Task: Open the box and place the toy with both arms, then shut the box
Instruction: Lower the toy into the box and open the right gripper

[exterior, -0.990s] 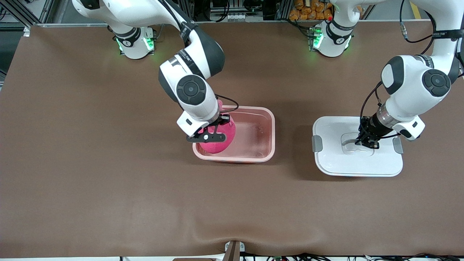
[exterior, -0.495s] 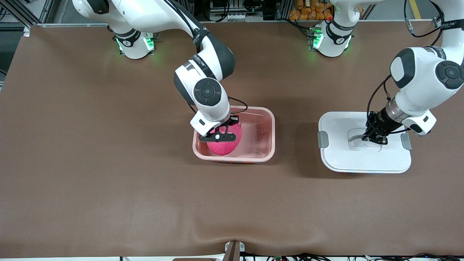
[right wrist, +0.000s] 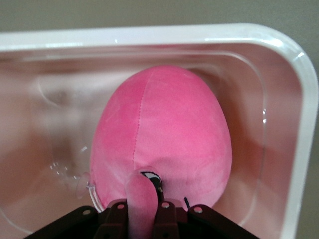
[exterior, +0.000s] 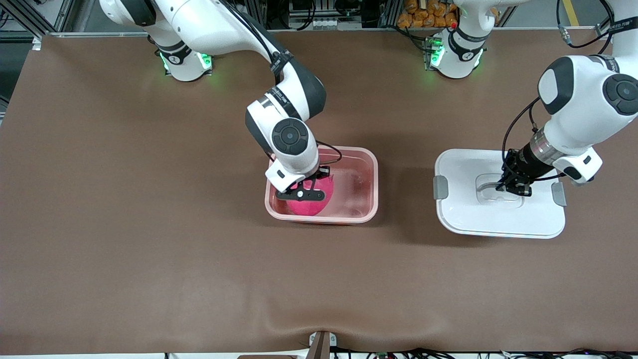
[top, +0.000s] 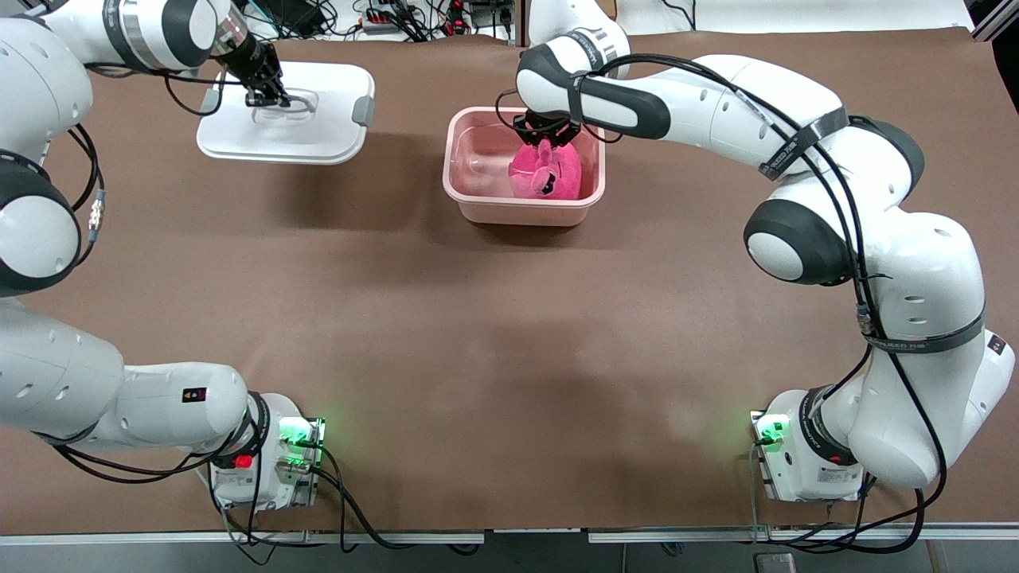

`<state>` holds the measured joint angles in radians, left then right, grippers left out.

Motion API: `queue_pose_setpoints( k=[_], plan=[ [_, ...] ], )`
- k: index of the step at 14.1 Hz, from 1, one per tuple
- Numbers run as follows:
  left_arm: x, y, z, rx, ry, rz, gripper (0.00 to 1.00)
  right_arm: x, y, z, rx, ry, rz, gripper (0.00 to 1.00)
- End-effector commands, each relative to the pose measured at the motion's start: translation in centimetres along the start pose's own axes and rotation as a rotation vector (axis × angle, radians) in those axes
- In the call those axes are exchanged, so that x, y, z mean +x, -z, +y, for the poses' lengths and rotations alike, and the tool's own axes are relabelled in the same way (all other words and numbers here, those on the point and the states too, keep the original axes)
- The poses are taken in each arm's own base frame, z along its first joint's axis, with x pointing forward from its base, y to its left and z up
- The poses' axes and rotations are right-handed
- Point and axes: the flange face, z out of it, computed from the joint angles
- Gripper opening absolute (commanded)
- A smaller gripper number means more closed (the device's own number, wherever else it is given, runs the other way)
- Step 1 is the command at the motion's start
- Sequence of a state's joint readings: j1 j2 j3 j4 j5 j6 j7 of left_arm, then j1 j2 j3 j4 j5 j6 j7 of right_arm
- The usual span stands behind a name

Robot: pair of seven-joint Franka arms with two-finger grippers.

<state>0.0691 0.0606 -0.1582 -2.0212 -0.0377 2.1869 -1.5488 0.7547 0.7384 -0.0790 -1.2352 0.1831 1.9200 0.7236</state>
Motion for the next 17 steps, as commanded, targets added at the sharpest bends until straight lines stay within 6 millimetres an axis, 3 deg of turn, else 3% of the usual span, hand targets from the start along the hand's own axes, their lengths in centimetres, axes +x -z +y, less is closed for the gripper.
queue_pose_setpoints(
  k=[1, 3, 9, 12, 17],
  plan=[
    [-1.4, 2.4, 0.4, 0.007, -0.007, -0.031, 0.00, -0.2, -0.8, -1.2, 0.021, -0.042, 0.009, 0.00],
    [-1.7, 3.3, 0.6, 0.018, -0.004, -0.036, 0.00, 0.0, -0.8, -1.4, 0.038, -0.059, 0.026, 0.00],
    [-5.6, 6.1, 1.4, 0.011, -0.005, -0.050, 0.00, 0.1, -2.7, -3.2, 0.113, -0.120, 0.083, 0.00],
    [-7.8, 6.5, 1.6, 0.010, 0.015, -0.059, 0.00, -0.2, -3.2, -4.0, 0.135, -0.145, 0.102, 0.00],
    [-9.0, 6.6, 1.4, 0.011, 0.024, -0.061, 0.00, -1.0, -4.0, -5.3, 0.168, -0.156, 0.130, 0.00]
  ],
)
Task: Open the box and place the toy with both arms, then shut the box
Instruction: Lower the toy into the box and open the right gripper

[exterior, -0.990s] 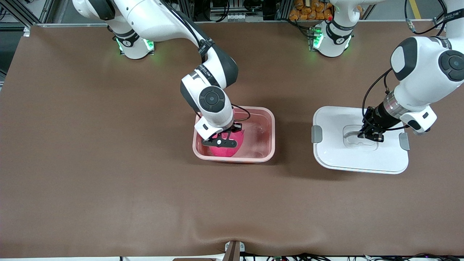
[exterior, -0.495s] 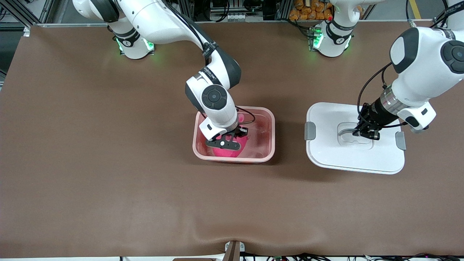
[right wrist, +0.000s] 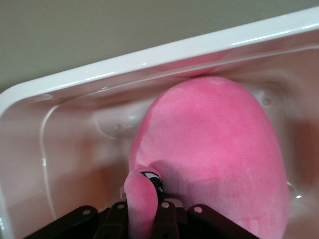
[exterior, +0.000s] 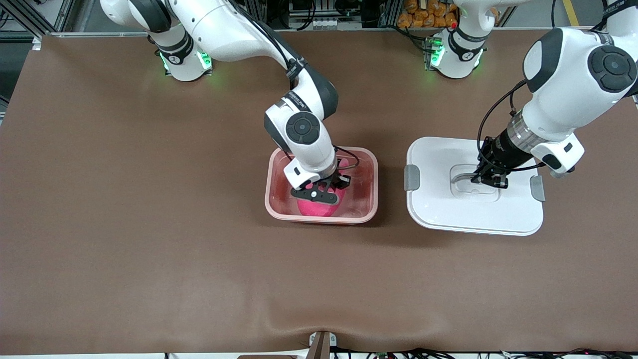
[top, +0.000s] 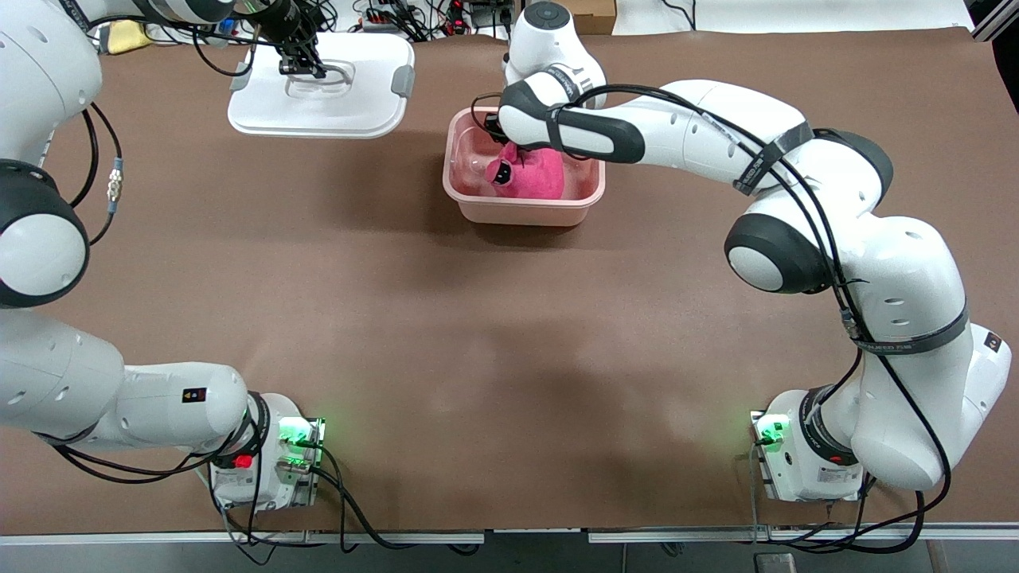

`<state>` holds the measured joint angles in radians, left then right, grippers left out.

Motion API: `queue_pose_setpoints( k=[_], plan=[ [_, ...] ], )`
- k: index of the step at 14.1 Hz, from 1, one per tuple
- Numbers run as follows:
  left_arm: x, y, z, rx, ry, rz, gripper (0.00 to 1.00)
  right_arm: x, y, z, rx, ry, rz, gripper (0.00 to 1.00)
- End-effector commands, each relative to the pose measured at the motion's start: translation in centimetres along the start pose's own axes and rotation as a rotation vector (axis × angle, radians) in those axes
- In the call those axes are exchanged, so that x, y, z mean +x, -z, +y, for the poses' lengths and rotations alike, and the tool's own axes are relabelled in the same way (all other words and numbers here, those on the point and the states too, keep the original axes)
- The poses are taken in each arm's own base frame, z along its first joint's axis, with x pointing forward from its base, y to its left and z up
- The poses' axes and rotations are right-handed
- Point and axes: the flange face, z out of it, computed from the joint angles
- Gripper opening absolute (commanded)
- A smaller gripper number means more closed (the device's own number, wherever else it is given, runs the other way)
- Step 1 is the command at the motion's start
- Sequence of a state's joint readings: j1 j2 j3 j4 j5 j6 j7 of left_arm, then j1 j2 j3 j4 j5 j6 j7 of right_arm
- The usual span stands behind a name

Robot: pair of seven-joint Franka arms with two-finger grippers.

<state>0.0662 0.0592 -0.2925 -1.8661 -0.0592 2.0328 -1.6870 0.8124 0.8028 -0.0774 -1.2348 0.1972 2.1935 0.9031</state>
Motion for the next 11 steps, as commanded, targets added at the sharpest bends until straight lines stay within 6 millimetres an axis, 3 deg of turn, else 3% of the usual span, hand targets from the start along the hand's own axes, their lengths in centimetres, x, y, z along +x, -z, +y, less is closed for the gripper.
queue_pose_setpoints(
  k=[1, 6, 11],
  plan=[
    [-0.8, 1.1, -0.1, 0.003, 0.018, -0.016, 0.00, -0.4, -1.6, -0.8, 0.029, -0.025, 0.008, 0.00],
    [-0.8, 1.7, -0.6, 0.050, 0.014, -0.009, 0.00, -0.9, -4.2, -1.4, 0.077, -0.059, 0.041, 0.00],
    [-0.7, 1.8, -0.8, 0.074, 0.011, -0.006, 0.00, -1.5, -5.2, -1.8, 0.101, -0.071, 0.046, 0.00]
  ],
)
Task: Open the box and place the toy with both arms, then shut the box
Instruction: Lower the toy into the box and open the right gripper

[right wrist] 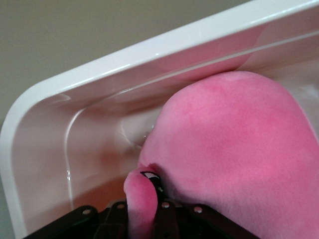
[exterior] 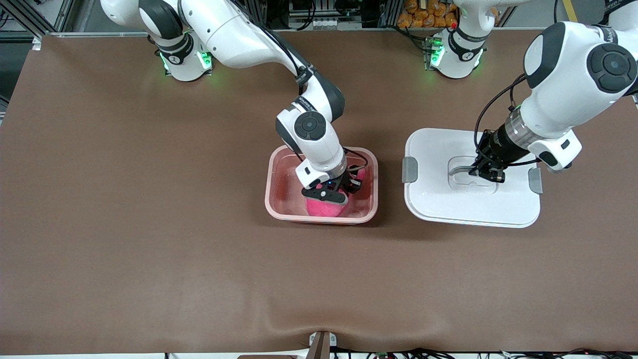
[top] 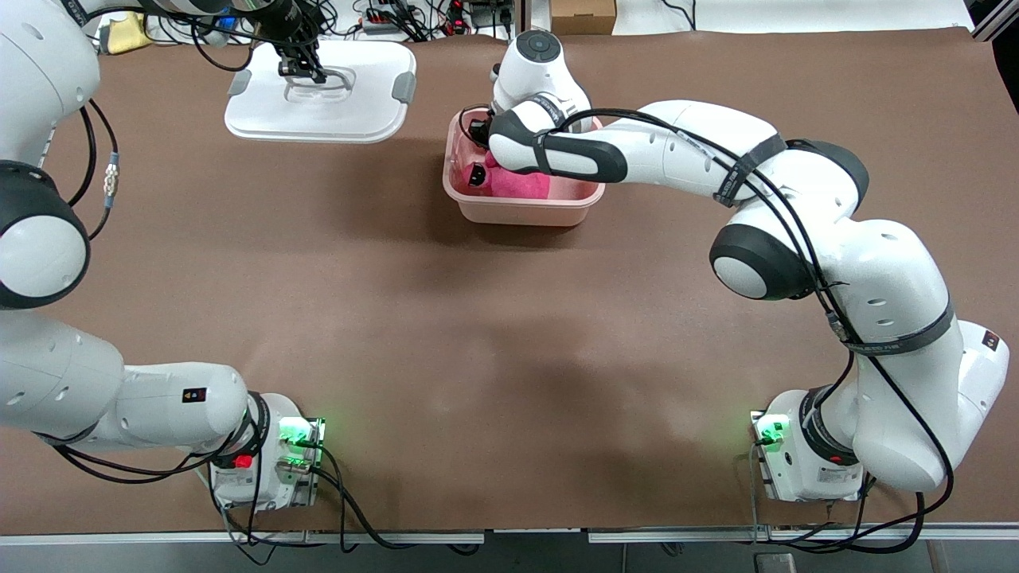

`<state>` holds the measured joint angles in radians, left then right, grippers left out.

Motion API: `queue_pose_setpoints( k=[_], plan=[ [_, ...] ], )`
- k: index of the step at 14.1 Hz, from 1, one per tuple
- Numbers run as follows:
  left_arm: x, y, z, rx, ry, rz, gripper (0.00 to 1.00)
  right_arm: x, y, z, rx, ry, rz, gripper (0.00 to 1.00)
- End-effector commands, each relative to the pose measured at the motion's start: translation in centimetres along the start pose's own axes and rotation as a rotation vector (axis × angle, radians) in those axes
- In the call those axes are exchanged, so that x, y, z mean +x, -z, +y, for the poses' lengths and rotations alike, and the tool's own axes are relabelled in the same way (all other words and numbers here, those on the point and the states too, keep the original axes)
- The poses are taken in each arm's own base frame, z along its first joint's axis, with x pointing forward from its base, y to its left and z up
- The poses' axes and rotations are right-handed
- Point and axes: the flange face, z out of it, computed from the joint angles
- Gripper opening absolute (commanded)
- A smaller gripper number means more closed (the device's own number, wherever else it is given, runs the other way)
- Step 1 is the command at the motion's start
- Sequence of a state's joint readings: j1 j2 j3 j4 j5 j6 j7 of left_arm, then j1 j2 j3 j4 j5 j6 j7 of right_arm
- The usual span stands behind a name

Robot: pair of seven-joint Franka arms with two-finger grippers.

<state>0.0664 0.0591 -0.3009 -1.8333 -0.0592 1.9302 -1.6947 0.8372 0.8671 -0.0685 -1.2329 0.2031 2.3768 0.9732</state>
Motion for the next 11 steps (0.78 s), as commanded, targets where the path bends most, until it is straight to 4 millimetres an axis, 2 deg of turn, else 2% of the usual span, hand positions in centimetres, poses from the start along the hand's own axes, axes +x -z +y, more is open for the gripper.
queue_pose_setpoints(
  k=[1, 6, 8, 9, 10, 11],
  plan=[
    [-0.2, 1.1, -0.4, 0.006, 0.013, -0.012, 0.00, -0.9, -2.4, -0.1, 0.013, -0.019, -0.014, 0.00],
    [-0.2, 1.4, 0.1, -0.002, 0.016, -0.017, 0.00, -1.5, -4.5, 0.1, 0.028, -0.011, 0.001, 0.00],
    [-0.2, 1.2, 0.1, 0.000, 0.015, -0.018, 0.00, -1.4, -4.7, 0.2, 0.030, -0.002, 0.004, 0.00],
    [-0.2, 1.2, 0.1, 0.000, 0.016, -0.018, 0.00, -1.1, -4.6, 0.3, 0.028, -0.006, 0.002, 0.13],
    [-0.2, 1.2, 0.1, 0.002, 0.016, -0.017, 0.00, -1.0, -4.4, 0.4, 0.023, 0.005, 0.004, 0.72],
    [-0.3, 1.2, 0.1, 0.002, 0.015, -0.017, 0.00, -1.5, -4.3, 0.1, 0.021, 0.024, 0.006, 1.00]
  ],
)
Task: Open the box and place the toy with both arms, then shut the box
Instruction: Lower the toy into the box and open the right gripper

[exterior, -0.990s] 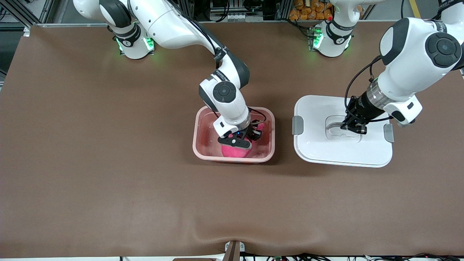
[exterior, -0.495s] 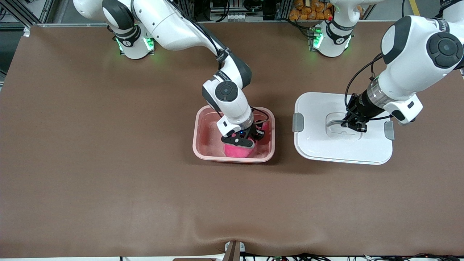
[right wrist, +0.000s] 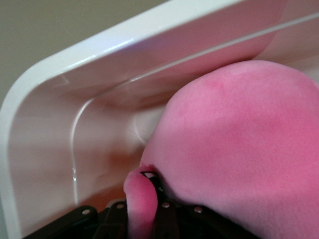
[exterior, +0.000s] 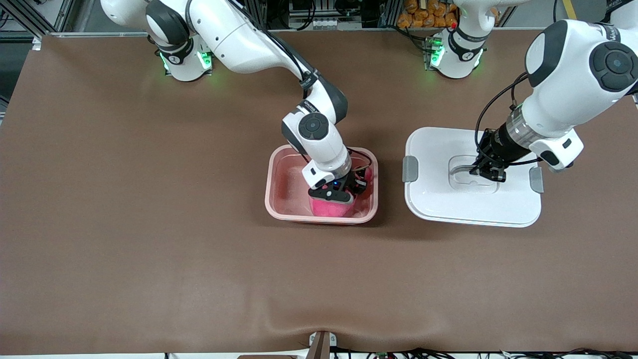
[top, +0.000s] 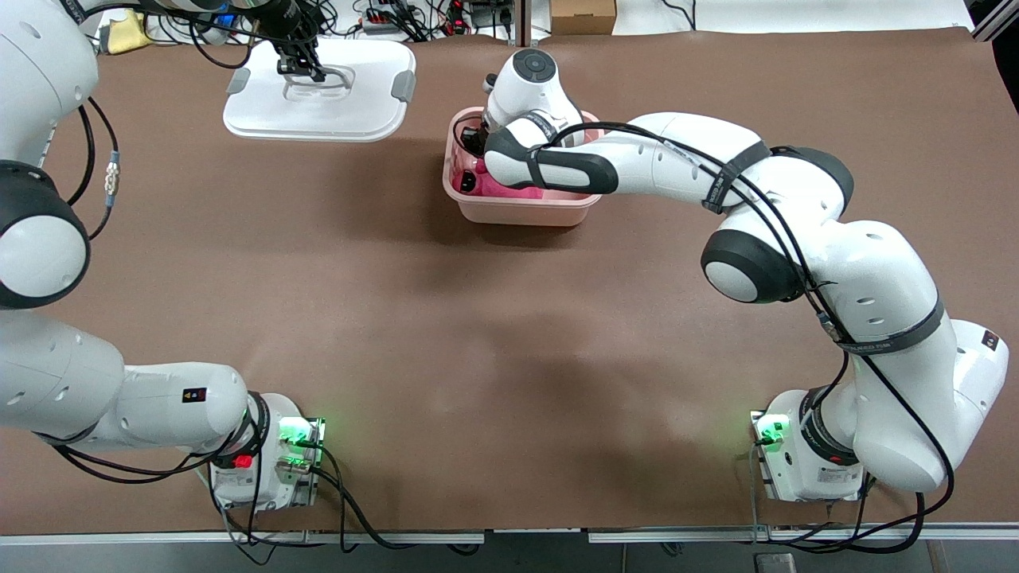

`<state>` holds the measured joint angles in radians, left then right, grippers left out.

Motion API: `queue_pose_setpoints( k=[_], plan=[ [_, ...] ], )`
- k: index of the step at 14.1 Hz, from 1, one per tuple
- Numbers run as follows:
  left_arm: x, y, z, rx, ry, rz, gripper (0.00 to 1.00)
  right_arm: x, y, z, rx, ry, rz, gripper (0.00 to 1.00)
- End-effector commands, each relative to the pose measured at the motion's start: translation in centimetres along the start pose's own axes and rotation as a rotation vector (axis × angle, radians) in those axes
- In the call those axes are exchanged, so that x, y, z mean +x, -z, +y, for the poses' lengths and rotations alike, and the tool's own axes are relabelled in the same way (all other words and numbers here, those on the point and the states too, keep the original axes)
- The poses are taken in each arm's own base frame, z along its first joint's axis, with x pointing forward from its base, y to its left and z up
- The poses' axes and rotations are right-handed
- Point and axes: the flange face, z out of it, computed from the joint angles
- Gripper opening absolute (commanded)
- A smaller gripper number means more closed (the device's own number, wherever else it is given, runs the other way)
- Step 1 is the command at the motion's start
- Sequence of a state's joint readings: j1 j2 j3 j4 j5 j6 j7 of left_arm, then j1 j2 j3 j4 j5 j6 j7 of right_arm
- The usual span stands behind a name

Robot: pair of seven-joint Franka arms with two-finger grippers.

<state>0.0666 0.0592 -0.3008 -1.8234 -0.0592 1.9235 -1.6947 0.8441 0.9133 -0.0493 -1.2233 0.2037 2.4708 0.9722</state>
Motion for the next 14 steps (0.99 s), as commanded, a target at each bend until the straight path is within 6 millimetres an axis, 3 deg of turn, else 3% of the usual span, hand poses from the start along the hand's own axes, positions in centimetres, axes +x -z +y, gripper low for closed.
queue_pose_setpoints(
  k=[1, 11, 14],
  plan=[
    [-0.3, 0.8, 0.0, 0.003, 0.017, -0.017, 0.00, 0.3, -1.7, 1.0, -0.037, 0.012, -0.018, 1.00],
    [-0.5, 1.4, 0.1, -0.007, 0.019, -0.018, 0.00, 0.3, 1.1, 0.3, -0.132, 0.021, -0.097, 1.00],
    [-0.5, 1.3, 0.1, -0.005, 0.018, -0.019, 0.00, 1.2, 3.3, -0.4, -0.150, 0.016, -0.122, 1.00]
  ],
)
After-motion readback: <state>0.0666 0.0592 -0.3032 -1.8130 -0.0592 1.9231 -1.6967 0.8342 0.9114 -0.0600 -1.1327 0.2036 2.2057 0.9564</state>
